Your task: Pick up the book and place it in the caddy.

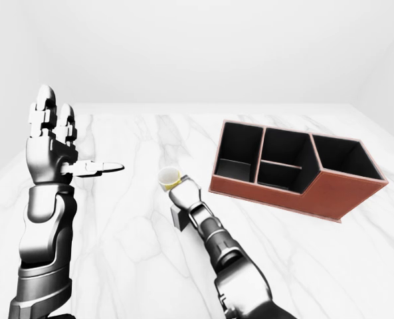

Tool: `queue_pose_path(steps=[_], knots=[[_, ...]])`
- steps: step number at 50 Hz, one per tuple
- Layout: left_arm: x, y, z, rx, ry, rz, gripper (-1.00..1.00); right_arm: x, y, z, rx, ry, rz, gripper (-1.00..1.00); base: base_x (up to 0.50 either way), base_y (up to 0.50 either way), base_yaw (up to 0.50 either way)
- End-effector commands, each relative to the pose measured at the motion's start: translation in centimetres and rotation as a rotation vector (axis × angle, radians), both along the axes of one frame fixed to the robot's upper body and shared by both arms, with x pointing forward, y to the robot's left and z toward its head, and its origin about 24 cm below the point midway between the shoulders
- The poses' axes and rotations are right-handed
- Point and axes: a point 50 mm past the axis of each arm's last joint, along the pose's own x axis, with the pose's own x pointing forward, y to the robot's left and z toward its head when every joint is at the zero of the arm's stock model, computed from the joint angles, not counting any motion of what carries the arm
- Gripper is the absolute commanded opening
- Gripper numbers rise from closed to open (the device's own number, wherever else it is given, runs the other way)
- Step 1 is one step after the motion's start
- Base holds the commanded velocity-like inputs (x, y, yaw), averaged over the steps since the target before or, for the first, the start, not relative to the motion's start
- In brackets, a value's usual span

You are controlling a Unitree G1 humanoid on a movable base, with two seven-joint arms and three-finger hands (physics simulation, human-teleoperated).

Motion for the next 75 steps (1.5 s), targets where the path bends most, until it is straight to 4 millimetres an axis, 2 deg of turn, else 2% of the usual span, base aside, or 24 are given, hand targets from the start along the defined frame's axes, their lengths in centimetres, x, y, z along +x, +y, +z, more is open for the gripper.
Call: queue_pose_path(steps=[1,9,18,23,24,28,31,37,45,63,75], knots=[[0.0,0.1,-0.1,0.003,0.006,0.004,1.00,0.4,-2.6,0.3,0.017,0.027,-0.103,-1.00,0.00,0.00,0.00],[0.0,0.1,-0.1,0.002,0.007,0.005,1.00,0.0,-3.4,3.1,0.171,0.147,-0.204,-1.00,0.00,0.00,0.00],[0.1,0.1,-0.2,0.004,0.008,0.006,1.00,-1.8,-3.2,7.1,0.343,0.275,-0.172,-1.00,0.00,0.00,0.00],[0.0,0.0,-0.1,0.008,0.007,0.001,1.00,-3.1,-2.8,10.5,0.368,0.260,-0.111,-1.00,0.00,0.00,0.00],[0.0,0.0,-0.1,0.007,0.004,0.001,1.00,-3.6,-2.6,11.7,0.371,0.254,-0.092,-1.00,0.00,0.00,0.00],[0.0,0.0,-0.1,0.009,0.005,-0.001,1.00,-4.3,-2.2,13.4,0.371,0.252,-0.051,-1.00,0.00,0.00,0.00],[-0.1,-0.1,-0.1,0.010,0.004,-0.001,1.00,-4.5,-2.6,14.3,0.370,0.253,-0.091,-1.00,0.00,0.00,0.00],[-0.1,-0.1,-0.1,0.009,0.003,-0.004,1.00,-4.9,-3.1,15.2,0.370,0.251,-0.118,-1.00,0.00,0.00,0.00],[-0.2,-0.1,0.1,0.001,-0.010,-0.010,1.00,-4.7,-4.2,15.4,0.380,0.235,-0.218,-1.00,0.00,0.00,0.00],[-0.2,0.0,0.4,-0.007,-0.019,-0.010,1.00,-5.5,-5.1,16.8,0.376,0.143,-0.246,-1.00,0.00,0.00,0.00],[-0.4,-0.3,0.1,0.012,-0.010,-0.021,1.00,-6.6,-7.3,20.5,0.381,-0.060,-0.303,-1.00,0.00,0.00,0.00]])
